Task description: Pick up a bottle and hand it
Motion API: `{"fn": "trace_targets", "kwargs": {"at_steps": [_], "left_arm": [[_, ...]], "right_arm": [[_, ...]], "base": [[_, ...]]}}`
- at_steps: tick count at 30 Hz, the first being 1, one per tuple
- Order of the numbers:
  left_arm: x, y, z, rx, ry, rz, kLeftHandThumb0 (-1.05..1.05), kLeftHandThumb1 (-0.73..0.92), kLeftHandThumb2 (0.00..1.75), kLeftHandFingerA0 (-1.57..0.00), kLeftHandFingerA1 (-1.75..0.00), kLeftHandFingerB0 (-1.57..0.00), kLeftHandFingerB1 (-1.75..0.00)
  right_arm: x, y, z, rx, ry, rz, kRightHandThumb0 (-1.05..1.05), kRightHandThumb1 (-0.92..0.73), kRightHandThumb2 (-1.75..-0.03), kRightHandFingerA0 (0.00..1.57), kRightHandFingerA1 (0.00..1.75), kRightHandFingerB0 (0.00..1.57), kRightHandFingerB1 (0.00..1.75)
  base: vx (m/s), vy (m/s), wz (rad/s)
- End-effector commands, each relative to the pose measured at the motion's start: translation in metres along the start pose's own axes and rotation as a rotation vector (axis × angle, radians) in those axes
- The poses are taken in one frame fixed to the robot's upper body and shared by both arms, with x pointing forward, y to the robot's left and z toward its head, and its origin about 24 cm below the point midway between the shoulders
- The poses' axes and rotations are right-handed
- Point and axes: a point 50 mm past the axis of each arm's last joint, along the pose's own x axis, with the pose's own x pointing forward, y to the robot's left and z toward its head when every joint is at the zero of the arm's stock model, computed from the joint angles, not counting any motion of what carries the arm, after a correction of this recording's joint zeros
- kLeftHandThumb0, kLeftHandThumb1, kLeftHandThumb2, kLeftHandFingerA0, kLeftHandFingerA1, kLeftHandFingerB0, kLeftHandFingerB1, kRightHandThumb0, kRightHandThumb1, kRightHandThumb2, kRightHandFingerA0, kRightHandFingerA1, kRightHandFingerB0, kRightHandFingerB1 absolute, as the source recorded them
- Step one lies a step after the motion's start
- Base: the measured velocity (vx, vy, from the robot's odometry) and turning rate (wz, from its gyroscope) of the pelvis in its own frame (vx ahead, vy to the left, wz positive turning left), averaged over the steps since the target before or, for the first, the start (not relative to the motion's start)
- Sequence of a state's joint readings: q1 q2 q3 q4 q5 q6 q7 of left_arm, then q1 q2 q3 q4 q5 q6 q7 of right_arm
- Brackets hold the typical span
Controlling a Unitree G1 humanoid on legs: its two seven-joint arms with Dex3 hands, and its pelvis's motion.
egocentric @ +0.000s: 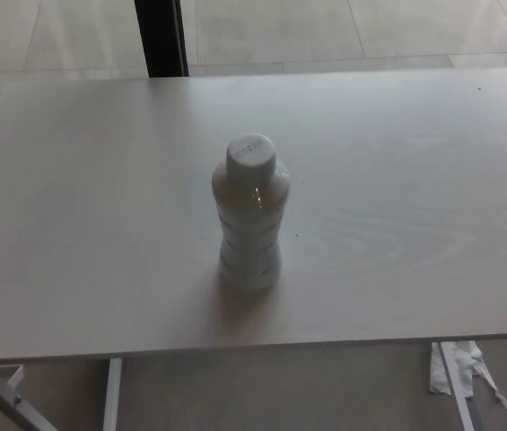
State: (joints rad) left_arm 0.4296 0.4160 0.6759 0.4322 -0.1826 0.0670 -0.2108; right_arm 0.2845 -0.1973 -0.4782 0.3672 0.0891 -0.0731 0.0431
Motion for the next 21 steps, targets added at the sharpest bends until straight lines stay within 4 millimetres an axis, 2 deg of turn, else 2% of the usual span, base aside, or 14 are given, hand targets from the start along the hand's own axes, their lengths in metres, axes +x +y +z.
{"fn": "trace_targets", "kwargs": {"at_steps": [1,2,6,7,8,11,12,13,14,16,17,18,20,21], "left_arm": [[-0.024,0.051,0.06,-0.288,-0.247,0.185,-0.59,0.48,0.55,-1.38,-1.37,-0.42,-0.51],[-0.026,0.056,0.066,-0.287,-0.266,0.246,-0.64,0.42,0.78,-1.34,-1.31,-0.39,-0.59],[-0.037,0.066,0.091,-0.277,-0.378,0.324,-0.63,0.44,0.84,-1.22,-1.19,-0.43,-0.6],[-0.038,0.069,0.101,-0.265,-0.425,0.337,-0.65,0.44,0.84,-1.23,-1.2,-0.42,-0.59],[-0.04,0.073,0.127,-0.253,-0.492,0.344,-0.66,0.56,0.57,-1.19,-1.18,-0.49,-0.54],[-0.045,0.073,0.156,-0.21,-0.587,0.343,-0.67,0.57,0.58,-0.98,-1.12,-0.51,-0.55],[-0.046,0.066,0.18,-0.184,-0.66,0.284,-0.69,0.57,0.58,-0.71,-0.82,-0.54,-0.51],[-0.046,0.062,0.186,-0.167,-0.681,0.254,-0.7,0.56,0.57,-0.69,-0.75,-0.55,-0.48],[-0.045,0.05,0.198,-0.114,-0.728,0.177,-0.74,0.53,0.57,-0.75,-0.69,-0.58,-0.47],[-0.047,0.036,0.21,-0.039,-0.766,0.112,-0.79,0.52,0.57,-0.81,-0.64,-0.62,-0.47],[-0.047,0.024,0.216,-0.014,-0.782,0.058,-0.83,0.5,0.57,-0.82,-0.61,-0.64,-0.47],[-0.047,0.012,0.221,0.01,-0.796,-0.007,-0.93,0.35,0.78,-0.81,-0.64,-0.63,-0.49],[-0.047,-0.016,0.229,0.136,-0.82,-0.125,-0.97,0.41,0.8,-0.64,-0.53,-0.47,-0.41],[-0.046,-0.037,0.23,0.206,-0.792,-0.28,-0.8,0.51,0.57,-0.4,-0.42,-0.31,-0.31]], "right_arm": [[-0.008,-0.034,0.032,0.271,-0.193,-0.142,-1.05,-0.26,-0.98,0.14,0.99,0.14,0.83],[-0.007,-0.034,0.034,0.256,-0.2,-0.146,-0.96,-0.3,-0.99,0.23,1.0,0.23,0.85],[-0.005,-0.034,0.034,0.241,-0.197,-0.14,-0.96,-0.25,-0.97,0.25,1.01,0.17,0.84],[-0.005,-0.035,0.034,0.241,-0.197,-0.135,-1.05,-0.47,-0.61,0.24,1.39,0.31,1.1],[-0.006,-0.034,0.035,0.246,-0.2,-0.134,-1.05,-0.45,-0.63,0.27,1.31,0.39,1.1],[-0.007,-0.032,0.036,0.252,-0.204,-0.117,-0.98,-0.32,-0.99,0.31,1.1,0.21,0.89],[-0.006,-0.029,0.036,0.259,-0.198,-0.118,-1.05,-0.46,-0.62,0.24,1.41,0.32,1.11],[-0.005,-0.029,0.036,0.257,-0.199,-0.117,-1.05,-0.48,-0.59,0.27,1.38,0.31,1.09],[-0.004,-0.03,0.036,0.255,-0.199,-0.116,-1.04,-0.38,-1.03,0.32,1.12,0.15,0.87],[-0.004,-0.03,0.036,0.263,-0.205,-0.117,-1.04,-0.38,-1.03,0.31,1.11,0.16,0.87],[-0.004,-0.03,0.036,0.267,-0.208,-0.117,-1.05,-0.46,-0.63,0.25,1.32,0.37,1.08],[-0.004,-0.03,0.036,0.276,-0.208,-0.121,-1.05,-0.46,-0.62,0.26,1.4,0.33,1.09],[-0.004,-0.03,0.037,0.278,-0.208,-0.118,-1.05,-0.45,-0.62,0.28,1.33,0.41,1.09],[-0.006,-0.03,0.038,0.272,-0.207,-0.108,-1.05,-0.45,-0.63,0.24,1.32,0.36,1.08]], "base": [[0.0,0.0,0.0],[0.0,0.0,0.0],[0.0,0.0,0.0],[0.0,0.0,0.0],[0.0,0.0,0.0],[0.0,0.0,0.0],[0.0,0.0,0.0],[0.0,0.0,0.0],[0.0,0.0,0.0],[0.0,0.0,0.0],[0.0,0.0,0.0],[0.0,0.0,0.0],[0.0,0.0,0.0],[0.0,0.0,0.0]]}}
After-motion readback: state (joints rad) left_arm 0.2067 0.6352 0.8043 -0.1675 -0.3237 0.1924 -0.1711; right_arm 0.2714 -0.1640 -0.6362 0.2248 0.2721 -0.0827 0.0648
